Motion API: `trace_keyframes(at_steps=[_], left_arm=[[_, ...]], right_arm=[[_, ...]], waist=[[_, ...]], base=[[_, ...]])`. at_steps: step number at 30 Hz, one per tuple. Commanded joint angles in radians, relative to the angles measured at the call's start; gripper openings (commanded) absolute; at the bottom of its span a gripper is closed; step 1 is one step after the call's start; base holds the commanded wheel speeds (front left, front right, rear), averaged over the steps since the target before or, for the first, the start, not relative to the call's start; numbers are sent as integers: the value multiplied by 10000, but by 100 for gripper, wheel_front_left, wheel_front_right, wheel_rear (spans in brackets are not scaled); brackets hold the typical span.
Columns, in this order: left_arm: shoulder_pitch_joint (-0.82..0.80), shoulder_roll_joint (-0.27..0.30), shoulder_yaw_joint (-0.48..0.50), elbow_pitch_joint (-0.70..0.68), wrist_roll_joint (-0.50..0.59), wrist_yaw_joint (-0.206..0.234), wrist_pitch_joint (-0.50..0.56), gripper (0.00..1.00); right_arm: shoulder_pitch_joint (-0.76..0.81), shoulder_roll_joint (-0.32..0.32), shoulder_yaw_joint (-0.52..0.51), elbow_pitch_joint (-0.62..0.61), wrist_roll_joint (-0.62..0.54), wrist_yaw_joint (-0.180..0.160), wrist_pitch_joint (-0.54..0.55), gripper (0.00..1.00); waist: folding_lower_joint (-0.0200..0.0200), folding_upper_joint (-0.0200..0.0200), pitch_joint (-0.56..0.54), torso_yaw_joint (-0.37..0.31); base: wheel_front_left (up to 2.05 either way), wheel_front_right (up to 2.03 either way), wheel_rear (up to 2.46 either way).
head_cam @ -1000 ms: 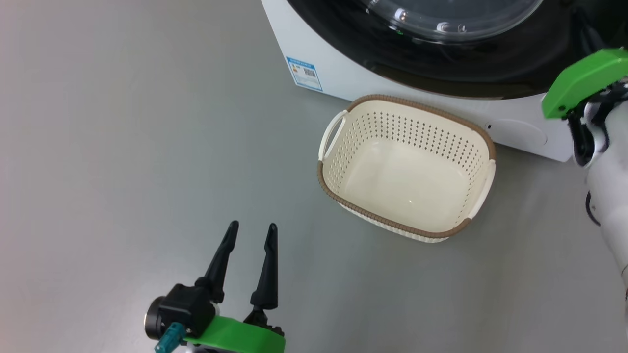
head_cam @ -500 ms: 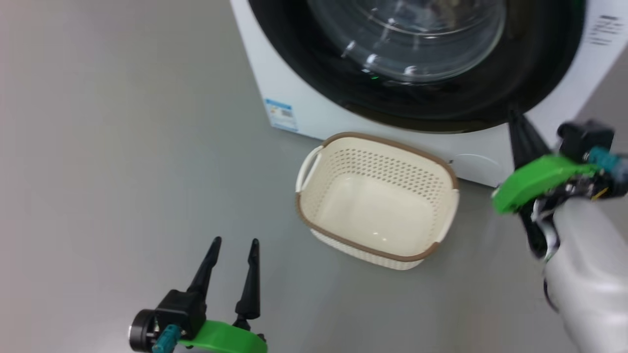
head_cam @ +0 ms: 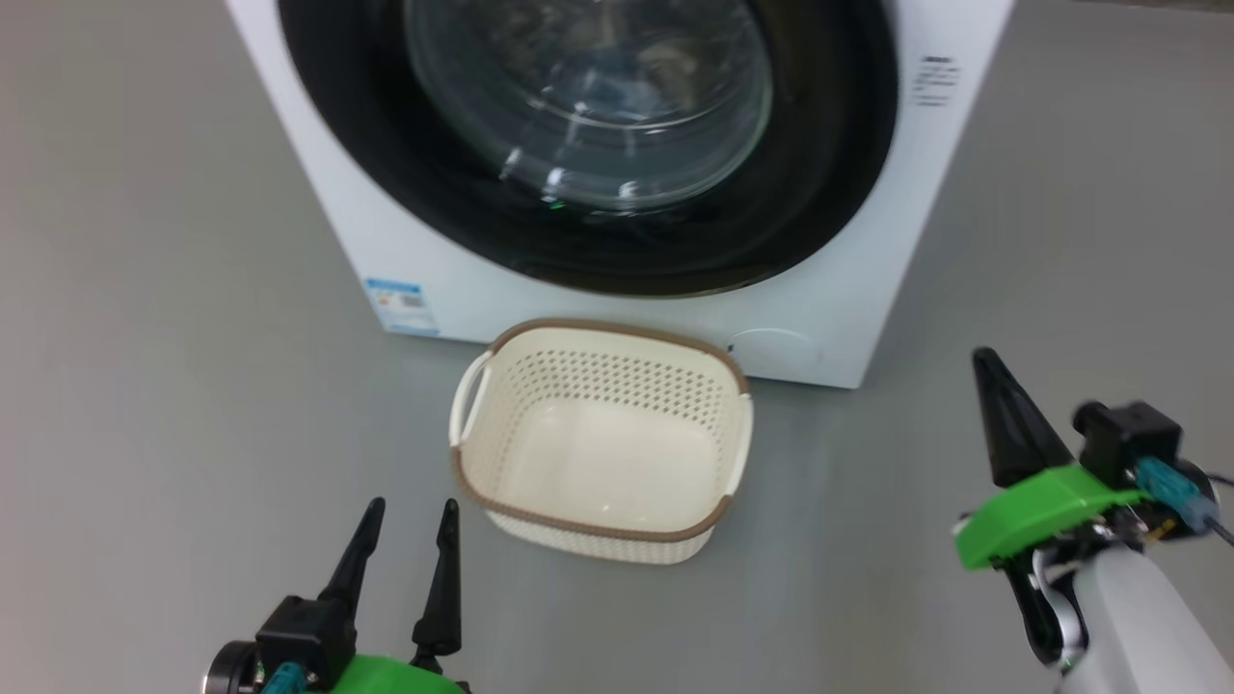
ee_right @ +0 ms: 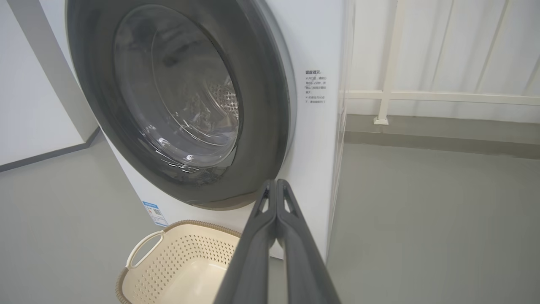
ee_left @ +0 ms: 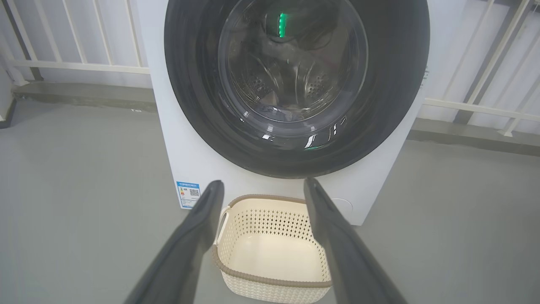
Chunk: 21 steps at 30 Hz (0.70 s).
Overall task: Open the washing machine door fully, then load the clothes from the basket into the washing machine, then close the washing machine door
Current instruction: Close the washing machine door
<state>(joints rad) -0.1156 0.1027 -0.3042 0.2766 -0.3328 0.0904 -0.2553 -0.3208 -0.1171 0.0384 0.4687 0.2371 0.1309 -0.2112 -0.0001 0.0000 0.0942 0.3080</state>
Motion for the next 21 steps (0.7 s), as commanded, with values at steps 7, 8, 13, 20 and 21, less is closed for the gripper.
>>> trace_keyframes(at_steps=[7,8,13,20,21], left_arm=[[-26,271,426,-182,-116,73,-65,100],[-15,282,418,-175,-126,66,-63,100],[64,325,402,-90,-206,41,-51,100],[137,401,404,-35,-305,40,-32,100],[151,406,405,-49,-315,56,-26,100]], right_arm=[[1299,333,-884,-1802,-839,-2,468,13],[1460,373,-1020,-1973,-897,-2,529,26],[2201,539,-1610,-2634,-1111,-2,857,100],[2940,646,-1893,-3381,-1154,-2,1172,100],[3041,652,-1891,-3487,-1153,-2,1224,100]], waist=[[1,0,-688,-1028],[1,0,-729,-1085],[1,0,-978,-1357],[1,0,-1196,-1725],[1,0,-1208,-1769]], base=[[0,0,0],[0,0,0],[0,0,0],[0,0,0],[0,0,0]])
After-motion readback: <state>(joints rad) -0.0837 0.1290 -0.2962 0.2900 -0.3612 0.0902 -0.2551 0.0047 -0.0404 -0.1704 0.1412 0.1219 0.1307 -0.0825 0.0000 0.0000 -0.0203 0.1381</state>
